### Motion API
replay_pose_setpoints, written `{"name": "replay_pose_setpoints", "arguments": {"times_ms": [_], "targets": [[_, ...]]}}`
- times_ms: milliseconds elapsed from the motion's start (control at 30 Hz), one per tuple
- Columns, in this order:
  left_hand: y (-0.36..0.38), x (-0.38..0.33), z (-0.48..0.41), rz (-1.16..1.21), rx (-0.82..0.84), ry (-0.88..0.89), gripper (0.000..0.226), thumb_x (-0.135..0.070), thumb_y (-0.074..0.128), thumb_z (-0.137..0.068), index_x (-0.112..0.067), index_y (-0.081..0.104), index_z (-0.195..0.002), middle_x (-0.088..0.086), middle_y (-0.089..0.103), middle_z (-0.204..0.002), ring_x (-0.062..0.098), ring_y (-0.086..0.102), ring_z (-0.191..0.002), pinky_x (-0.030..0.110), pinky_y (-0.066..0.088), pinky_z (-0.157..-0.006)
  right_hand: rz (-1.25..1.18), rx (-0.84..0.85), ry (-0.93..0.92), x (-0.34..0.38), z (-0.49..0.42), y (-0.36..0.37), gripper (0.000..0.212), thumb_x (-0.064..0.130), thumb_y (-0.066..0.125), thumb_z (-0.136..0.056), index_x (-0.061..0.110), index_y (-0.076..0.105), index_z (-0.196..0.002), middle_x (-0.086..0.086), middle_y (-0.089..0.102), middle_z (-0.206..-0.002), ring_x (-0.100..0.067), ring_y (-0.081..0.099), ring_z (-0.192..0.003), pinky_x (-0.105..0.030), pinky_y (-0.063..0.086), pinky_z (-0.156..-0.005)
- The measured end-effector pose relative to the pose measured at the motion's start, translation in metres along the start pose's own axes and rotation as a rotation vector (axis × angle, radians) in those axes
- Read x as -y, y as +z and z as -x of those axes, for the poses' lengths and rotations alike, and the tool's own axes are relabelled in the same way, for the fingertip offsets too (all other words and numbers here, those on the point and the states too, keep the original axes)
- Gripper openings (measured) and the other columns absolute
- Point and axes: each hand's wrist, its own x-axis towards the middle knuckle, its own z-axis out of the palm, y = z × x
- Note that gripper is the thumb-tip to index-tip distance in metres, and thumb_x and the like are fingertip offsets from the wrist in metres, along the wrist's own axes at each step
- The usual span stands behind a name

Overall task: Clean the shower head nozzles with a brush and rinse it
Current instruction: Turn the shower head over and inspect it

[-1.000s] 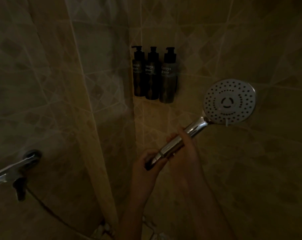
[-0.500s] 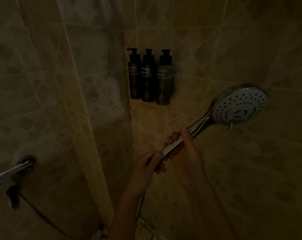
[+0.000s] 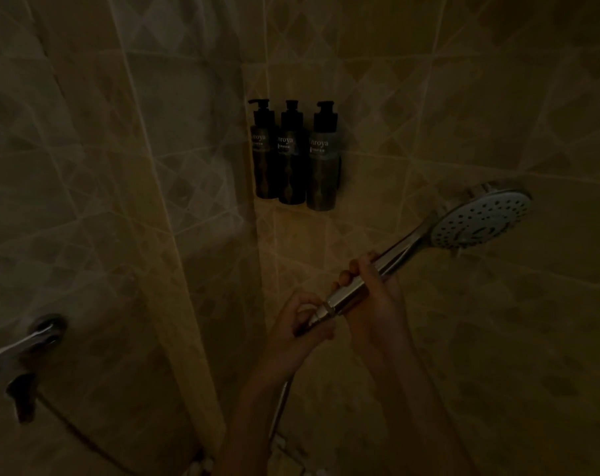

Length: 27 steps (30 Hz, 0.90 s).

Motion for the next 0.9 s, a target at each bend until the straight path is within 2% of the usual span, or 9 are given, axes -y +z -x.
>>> {"name": "replay_pose_setpoints", "arguments": {"times_ms": [133,267,400,567,733,833,900], "targets": [[0.001,0.001,-0.001,-0.032,-0.068,0.063,0.012,-0.002,0.061,-0.084,-0.002,0.055,-0.095,0.014,0.064,-0.082,0.001,0.050,-0.054,0.012,0.039,-0.052,-0.008,-0.017,0.022,0.000,0.001,0.002,0.011,0.010,0.049,-0.093,0.018,0.054,-0.089,0.004,0.055,-0.067,-0.010,0.052,-0.063,-0.029,0.045,-0.067],[-0.002,0.005,-0.002,-0.043,-0.084,0.088,0.008,-0.005,0.060,-0.086,-0.013,0.062,-0.089,-0.007,0.068,-0.073,0.000,0.053,-0.053,0.012,0.041,-0.053,-0.018,0.004,0.023,0.000,0.003,0.004,0.012,0.010,0.048,-0.093,0.019,0.054,-0.089,0.003,0.055,-0.068,-0.011,0.052,-0.064,-0.029,0.044,-0.068],[-0.004,0.006,-0.003,-0.074,-0.105,0.090,0.015,-0.011,0.053,-0.091,-0.017,0.065,-0.085,-0.010,0.066,-0.066,0.001,0.050,-0.051,0.013,0.040,-0.052,-0.001,0.012,0.019,0.000,0.003,0.005,0.009,0.012,0.049,-0.093,0.019,0.053,-0.090,0.002,0.053,-0.070,-0.011,0.052,-0.065,-0.028,0.044,-0.067],[-0.004,0.002,-0.001,-0.082,-0.056,0.060,0.033,-0.018,0.040,-0.097,-0.011,0.064,-0.077,-0.007,0.055,-0.049,0.002,0.044,-0.045,0.012,0.035,-0.049,-0.026,0.042,0.011,0.001,0.002,0.005,0.005,0.020,0.056,-0.082,0.020,0.053,-0.086,0.004,0.054,-0.068,-0.011,0.051,-0.064,-0.029,0.043,-0.066],[-0.004,0.000,-0.004,-0.059,-0.043,-0.025,0.044,-0.029,0.032,-0.098,-0.013,0.062,-0.070,-0.008,0.039,-0.040,0.003,0.034,-0.040,0.014,0.029,-0.045,-0.014,0.046,0.013,0.002,0.003,0.006,0.008,0.015,0.049,-0.090,0.019,0.051,-0.083,0.006,0.055,-0.064,-0.011,0.052,-0.062,-0.029,0.044,-0.061],[0.000,-0.004,-0.001,0.026,-0.016,-0.052,0.046,-0.033,0.034,-0.097,-0.020,0.062,-0.064,-0.010,0.037,-0.041,0.004,0.032,-0.040,0.017,0.026,-0.043,-0.003,0.056,0.012,0.003,0.003,0.005,0.006,0.016,0.052,-0.089,0.020,0.053,-0.085,0.006,0.056,-0.065,-0.011,0.051,-0.064,-0.031,0.043,-0.065],[-0.001,-0.006,0.003,0.115,-0.012,-0.078,0.042,-0.041,0.043,-0.094,-0.026,0.055,-0.057,-0.013,0.040,-0.040,0.001,0.033,-0.041,0.016,0.027,-0.044,0.012,0.055,0.014,0.003,0.004,0.004,0.009,0.015,0.050,-0.091,0.020,0.053,-0.085,0.005,0.055,-0.066,-0.011,0.051,-0.063,-0.029,0.044,-0.064]]}}
